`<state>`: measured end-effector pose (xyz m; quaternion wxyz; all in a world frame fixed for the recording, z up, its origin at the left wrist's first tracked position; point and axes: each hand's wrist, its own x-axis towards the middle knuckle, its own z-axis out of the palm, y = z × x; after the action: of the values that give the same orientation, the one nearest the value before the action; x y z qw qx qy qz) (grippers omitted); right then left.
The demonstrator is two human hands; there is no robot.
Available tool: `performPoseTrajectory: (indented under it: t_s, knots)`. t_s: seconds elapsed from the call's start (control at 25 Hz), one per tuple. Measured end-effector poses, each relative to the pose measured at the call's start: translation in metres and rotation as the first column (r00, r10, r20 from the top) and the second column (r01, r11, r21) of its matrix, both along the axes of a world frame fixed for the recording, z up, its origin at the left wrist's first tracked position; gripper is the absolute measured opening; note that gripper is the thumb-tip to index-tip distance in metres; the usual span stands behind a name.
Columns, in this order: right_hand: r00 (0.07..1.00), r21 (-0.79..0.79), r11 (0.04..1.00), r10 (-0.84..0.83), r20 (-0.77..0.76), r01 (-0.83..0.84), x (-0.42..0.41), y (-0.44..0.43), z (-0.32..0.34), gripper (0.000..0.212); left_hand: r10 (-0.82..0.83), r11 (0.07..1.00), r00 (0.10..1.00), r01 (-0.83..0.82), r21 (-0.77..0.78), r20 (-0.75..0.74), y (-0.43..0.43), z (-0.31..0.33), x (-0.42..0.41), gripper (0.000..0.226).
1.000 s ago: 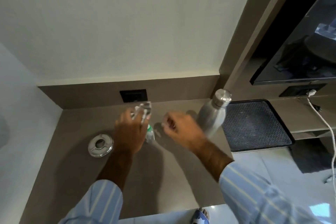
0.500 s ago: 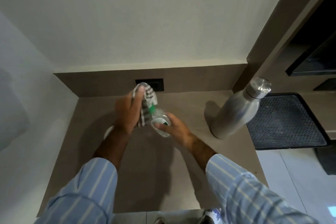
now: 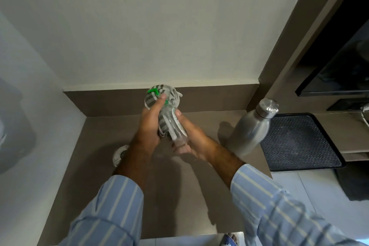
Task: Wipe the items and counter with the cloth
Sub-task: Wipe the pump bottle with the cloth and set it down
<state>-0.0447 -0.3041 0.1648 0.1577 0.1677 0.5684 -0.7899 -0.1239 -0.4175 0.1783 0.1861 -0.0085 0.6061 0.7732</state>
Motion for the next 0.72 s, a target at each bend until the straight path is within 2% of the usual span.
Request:
performPoseTrajectory:
  t_s: [0.04, 0.08, 0.12, 0.28, 0.36, 0.4, 0.48, 0.56, 0.6, 0.64, 0.72]
  knots:
    - [0.999, 0.203, 0.979, -0.017, -0.050, 0.027, -0.001, 0.000, -0.001, 0.061, 0.048, 0.995, 0.998, -0.051, -0.086, -0.038, 0.003, 0.002, 0.000, 0.035]
    - [0.993, 0.314, 0.947, -0.037, -0.114, 0.071, 0.000, -0.003, -0.001, 0.065, 0.091, 0.981, 0.995, -0.098, -0.168, -0.047, 0.006, 0.004, 0.003, 0.035]
    - [0.987, 0.345, 0.932, -0.057, -0.149, 0.106, -0.001, -0.007, 0.001, 0.066, 0.114, 0.966, 0.992, -0.123, -0.228, -0.053, 0.010, 0.006, 0.005, 0.039]
    - [0.952, 0.209, 0.935, -0.254, -0.168, 0.286, -0.010, -0.008, 0.012, 0.055, 0.058, 0.971, 0.987, -0.090, -0.222, -0.149, 0.025, -0.003, 0.022, 0.043]
    - [0.939, 0.205, 0.919, -0.310, -0.146, 0.335, -0.014, 0.003, 0.002, 0.063, 0.007, 0.924, 0.957, -0.118, -0.365, -0.291, 0.015, -0.029, 0.037, 0.037]
    - [0.927, 0.246, 0.895, -0.345, -0.143, 0.371, -0.014, 0.010, -0.006, 0.069, 0.001, 0.863, 0.934, -0.181, -0.471, -0.357, 0.004, -0.049, 0.046, 0.039]
    - [0.895, 0.368, 0.816, -0.411, -0.171, 0.445, -0.014, 0.031, -0.021, 0.071, -0.051, 0.664, 0.917, -0.266, -0.699, -0.397, -0.025, -0.102, 0.066, 0.064]
    - [0.880, 0.423, 0.772, -0.427, -0.208, 0.474, -0.017, 0.051, -0.034, 0.064, -0.209, 0.348, 0.933, -0.210, -0.914, -0.294, -0.047, -0.158, 0.098, 0.076]
    - [0.881, 0.428, 0.769, -0.419, -0.221, 0.474, -0.019, 0.059, -0.040, 0.061, -0.283, 0.204, 0.930, -0.180, -0.962, -0.234, -0.050, -0.183, 0.121, 0.078]
    - [0.884, 0.428, 0.774, -0.404, -0.235, 0.467, -0.023, 0.064, -0.048, 0.057, -0.339, 0.114, 0.916, -0.187, -0.976, -0.215, -0.050, -0.203, 0.142, 0.079]
    - [0.897, 0.439, 0.784, -0.355, -0.263, 0.439, -0.027, 0.071, -0.061, 0.053, -0.399, 0.062, 0.891, -0.210, -0.976, -0.218, -0.042, -0.222, 0.142, 0.071]
